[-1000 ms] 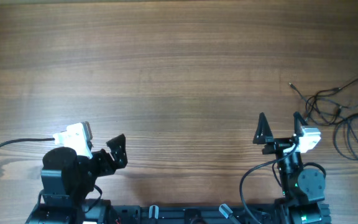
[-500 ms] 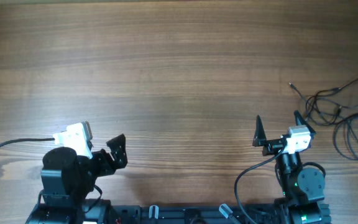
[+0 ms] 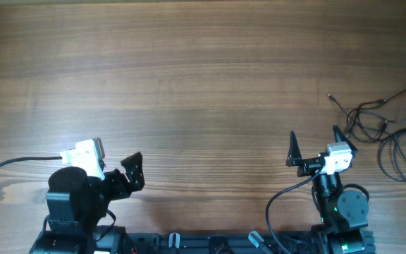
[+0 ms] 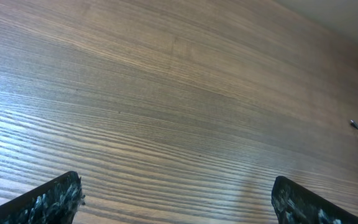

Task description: Untangle cables

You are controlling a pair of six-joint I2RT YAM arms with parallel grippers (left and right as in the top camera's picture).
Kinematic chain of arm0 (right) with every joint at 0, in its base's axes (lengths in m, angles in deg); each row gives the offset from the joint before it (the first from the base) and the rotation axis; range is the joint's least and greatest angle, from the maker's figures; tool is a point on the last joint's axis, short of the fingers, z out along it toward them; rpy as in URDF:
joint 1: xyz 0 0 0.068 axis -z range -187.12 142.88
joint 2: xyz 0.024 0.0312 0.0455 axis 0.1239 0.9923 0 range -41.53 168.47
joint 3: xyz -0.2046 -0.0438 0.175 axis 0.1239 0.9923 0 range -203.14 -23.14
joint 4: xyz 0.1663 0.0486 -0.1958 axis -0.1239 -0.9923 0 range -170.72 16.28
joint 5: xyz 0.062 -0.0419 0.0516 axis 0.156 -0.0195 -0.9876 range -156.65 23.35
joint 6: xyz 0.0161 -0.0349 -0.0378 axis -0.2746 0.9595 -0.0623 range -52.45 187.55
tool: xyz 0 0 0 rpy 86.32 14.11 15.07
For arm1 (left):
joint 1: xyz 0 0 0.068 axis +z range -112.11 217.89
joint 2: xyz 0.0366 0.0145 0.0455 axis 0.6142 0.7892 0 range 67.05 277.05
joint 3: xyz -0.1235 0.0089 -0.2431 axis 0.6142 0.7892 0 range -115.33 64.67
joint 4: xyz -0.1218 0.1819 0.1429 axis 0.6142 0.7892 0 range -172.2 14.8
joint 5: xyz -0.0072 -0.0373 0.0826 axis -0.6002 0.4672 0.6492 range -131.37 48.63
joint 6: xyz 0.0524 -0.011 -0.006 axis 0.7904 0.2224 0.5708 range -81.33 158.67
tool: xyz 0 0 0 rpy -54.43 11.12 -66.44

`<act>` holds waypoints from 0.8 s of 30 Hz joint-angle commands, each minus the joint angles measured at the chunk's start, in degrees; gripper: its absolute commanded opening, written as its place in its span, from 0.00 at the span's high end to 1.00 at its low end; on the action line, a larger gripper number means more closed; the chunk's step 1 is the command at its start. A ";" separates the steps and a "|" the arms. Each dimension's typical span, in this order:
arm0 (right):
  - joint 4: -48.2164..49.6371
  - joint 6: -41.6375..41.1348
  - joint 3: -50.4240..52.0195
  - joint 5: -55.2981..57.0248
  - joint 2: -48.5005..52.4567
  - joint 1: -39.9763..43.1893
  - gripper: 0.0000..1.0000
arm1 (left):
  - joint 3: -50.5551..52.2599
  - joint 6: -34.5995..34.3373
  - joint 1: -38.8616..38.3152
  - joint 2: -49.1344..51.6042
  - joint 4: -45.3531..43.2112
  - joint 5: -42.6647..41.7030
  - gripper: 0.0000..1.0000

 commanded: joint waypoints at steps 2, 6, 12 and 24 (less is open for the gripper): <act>0.04 0.98 0.11 -0.92 -0.68 0.24 0.00 | 0.48 0.96 0.15 -0.26 0.00 0.35 0.00; 0.07 1.01 0.11 -0.92 -0.68 0.24 0.00 | 0.48 0.96 0.17 -0.26 0.00 0.35 0.00; 0.07 1.01 0.11 -0.92 -0.68 0.24 0.00 | 0.48 0.96 0.17 -0.31 0.02 0.35 0.00; 0.07 0.98 0.11 -0.92 -0.68 0.24 0.00 | 0.55 1.16 0.17 -3.48 6.45 1.64 0.00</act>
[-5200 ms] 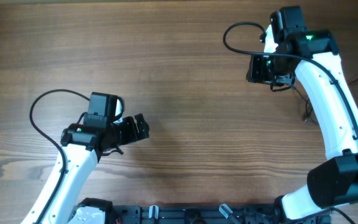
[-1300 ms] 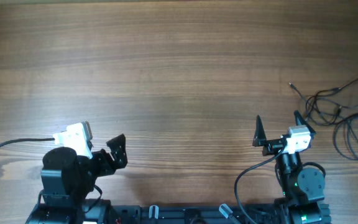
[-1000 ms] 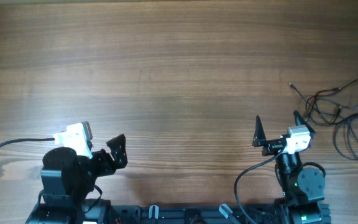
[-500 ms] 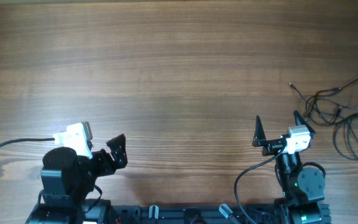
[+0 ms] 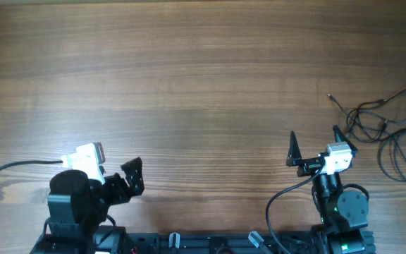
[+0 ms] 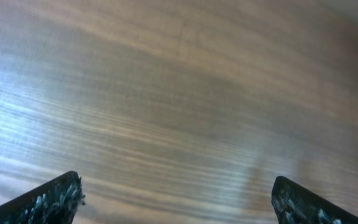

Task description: Untangle cables

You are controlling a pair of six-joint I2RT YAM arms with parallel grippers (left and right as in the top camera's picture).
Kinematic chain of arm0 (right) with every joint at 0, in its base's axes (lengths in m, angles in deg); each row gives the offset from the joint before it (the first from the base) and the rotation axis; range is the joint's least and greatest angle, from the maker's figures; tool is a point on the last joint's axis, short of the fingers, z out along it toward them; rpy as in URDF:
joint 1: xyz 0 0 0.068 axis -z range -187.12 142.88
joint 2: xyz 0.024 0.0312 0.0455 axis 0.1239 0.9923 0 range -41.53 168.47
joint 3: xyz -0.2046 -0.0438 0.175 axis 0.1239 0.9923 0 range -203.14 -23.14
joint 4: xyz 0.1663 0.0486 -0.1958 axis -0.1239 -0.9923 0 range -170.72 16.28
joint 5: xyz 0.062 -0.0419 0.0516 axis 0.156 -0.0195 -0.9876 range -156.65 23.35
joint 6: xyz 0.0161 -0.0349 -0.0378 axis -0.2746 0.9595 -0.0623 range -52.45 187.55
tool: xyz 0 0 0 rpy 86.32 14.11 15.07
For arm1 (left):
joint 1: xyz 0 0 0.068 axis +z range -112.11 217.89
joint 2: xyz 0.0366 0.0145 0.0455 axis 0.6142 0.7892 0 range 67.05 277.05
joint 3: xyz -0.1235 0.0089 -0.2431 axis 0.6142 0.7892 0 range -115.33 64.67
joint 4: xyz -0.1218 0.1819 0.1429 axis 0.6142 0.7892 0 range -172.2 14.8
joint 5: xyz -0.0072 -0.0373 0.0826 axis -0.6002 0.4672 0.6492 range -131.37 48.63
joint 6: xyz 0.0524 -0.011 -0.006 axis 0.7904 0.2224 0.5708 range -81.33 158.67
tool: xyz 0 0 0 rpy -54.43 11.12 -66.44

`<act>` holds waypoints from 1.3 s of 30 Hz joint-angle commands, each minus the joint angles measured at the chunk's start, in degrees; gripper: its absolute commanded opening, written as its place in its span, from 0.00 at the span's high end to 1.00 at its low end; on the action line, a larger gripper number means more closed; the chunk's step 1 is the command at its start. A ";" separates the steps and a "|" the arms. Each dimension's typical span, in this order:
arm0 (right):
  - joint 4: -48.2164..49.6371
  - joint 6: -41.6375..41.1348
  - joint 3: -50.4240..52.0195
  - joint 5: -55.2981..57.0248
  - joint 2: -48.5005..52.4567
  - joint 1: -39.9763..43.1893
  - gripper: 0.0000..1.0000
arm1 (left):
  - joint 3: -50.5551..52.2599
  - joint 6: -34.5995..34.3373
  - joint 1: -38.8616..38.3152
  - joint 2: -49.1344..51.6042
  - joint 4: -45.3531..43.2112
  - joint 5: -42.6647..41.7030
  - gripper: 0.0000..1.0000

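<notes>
A tangle of thin black cables (image 5: pixel 393 134) lies at the table's right edge, with one loose plug end (image 5: pixel 330 97) reaching left. My right gripper (image 5: pixel 314 147) stands open at the front right, just left of the tangle, nothing between its fingers. My left gripper (image 5: pixel 132 176) is open at the front left, far from the cables. In the blurred left wrist view its two fingertips (image 6: pixel 55 196) frame bare wood, and only a cable tip shows at the far right edge.
The wooden table (image 5: pixel 189 85) fills both views. The arms' bases and a black rail (image 5: pixel 203 243) run along the front edge. A black lead (image 5: pixel 5 169) runs from the left arm off the left side.
My left arm has drawn back slightly toward the front edge, and its wrist view is now motion-blurred. The right arm and the cables are unchanged.
</notes>
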 commanded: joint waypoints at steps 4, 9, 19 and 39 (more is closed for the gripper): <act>0.07 1.01 0.11 -0.94 -0.68 0.24 0.00 | 0.59 1.14 0.22 -2.78 1.68 1.01 0.00; 0.07 1.01 0.11 -0.94 -0.68 0.24 0.01 | 6.93 1.36 0.22 -6.43 -13.46 1.07 0.00; 0.07 1.03 0.11 -0.94 -0.68 0.24 0.00 | 36.00 0.92 0.22 -22.53 -51.43 -7.85 0.00; 0.07 1.01 0.11 -0.94 -0.68 0.24 0.00 | 40.24 8.81 0.22 -22.53 -55.78 2.49 0.00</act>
